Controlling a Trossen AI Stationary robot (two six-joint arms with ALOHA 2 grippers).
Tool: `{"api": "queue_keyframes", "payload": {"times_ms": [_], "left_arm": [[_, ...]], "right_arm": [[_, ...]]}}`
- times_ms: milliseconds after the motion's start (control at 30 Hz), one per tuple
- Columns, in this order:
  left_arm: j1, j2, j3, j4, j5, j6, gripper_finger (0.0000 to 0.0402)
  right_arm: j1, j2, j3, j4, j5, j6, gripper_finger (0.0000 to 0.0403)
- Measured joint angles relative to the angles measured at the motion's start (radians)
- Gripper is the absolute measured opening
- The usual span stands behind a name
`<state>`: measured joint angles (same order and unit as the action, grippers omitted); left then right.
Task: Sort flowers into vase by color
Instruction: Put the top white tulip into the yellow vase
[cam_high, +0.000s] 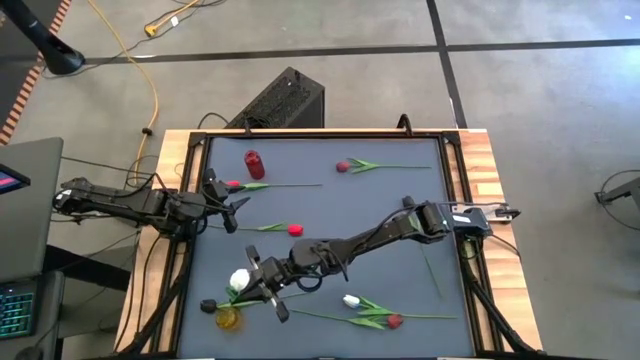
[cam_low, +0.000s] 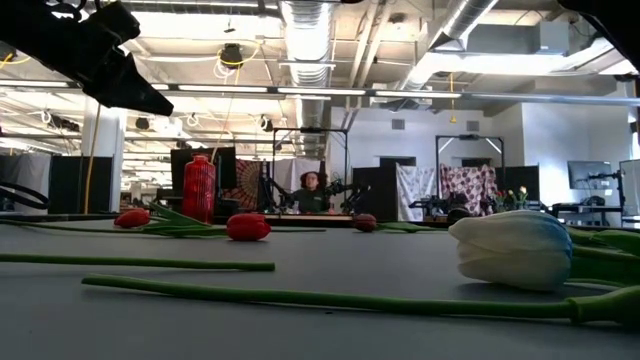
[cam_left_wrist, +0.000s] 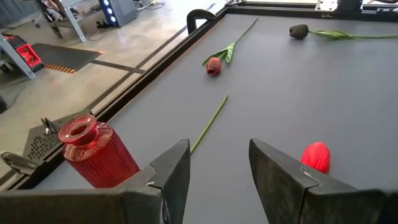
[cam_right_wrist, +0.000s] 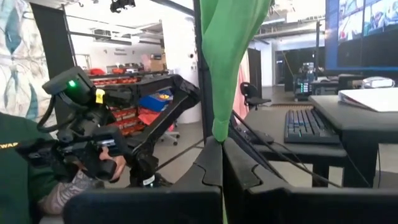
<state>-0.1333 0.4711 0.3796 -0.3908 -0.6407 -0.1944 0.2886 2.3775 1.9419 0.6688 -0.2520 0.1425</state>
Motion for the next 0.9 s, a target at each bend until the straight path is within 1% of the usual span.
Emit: {"api": "queue_keyframes", "payload": {"times_ms": [67,200,367,667,800,900], "left_arm": [[0.0,0.0,0.0,0.0,0.0,0.0,0.0155],[0.0,0.0,0.0,0.0,0.0,-0.002,0.0155],[0.0,0.0,0.0,0.0,0.0,-0.003,0.0155],[0.0,0.0,0.0,0.0,0.001,-0.004,0.0155],[0.0,0.0,0.0,0.0,0.002,-0.003,0.0155],[0.0,0.0,0.0,-0.001,0.007,-0.003,0.0155]], "right_arm": [[0.001,0.0,0.0,-0.015,0.009,0.012,0.002],[0.0,0.0,0.0,-0.068,0.062,0.023,0.003],[-0.004,0.0,0.0,-0.075,0.067,0.019,0.0052],[-0.018,0.0,0.0,-0.083,0.068,0.018,0.0076],[-0.018,0.0,0.0,-0.082,0.061,0.014,0.0103],[-0.021,0.0,0.0,-0.091,0.047,0.014,0.0138]]}}
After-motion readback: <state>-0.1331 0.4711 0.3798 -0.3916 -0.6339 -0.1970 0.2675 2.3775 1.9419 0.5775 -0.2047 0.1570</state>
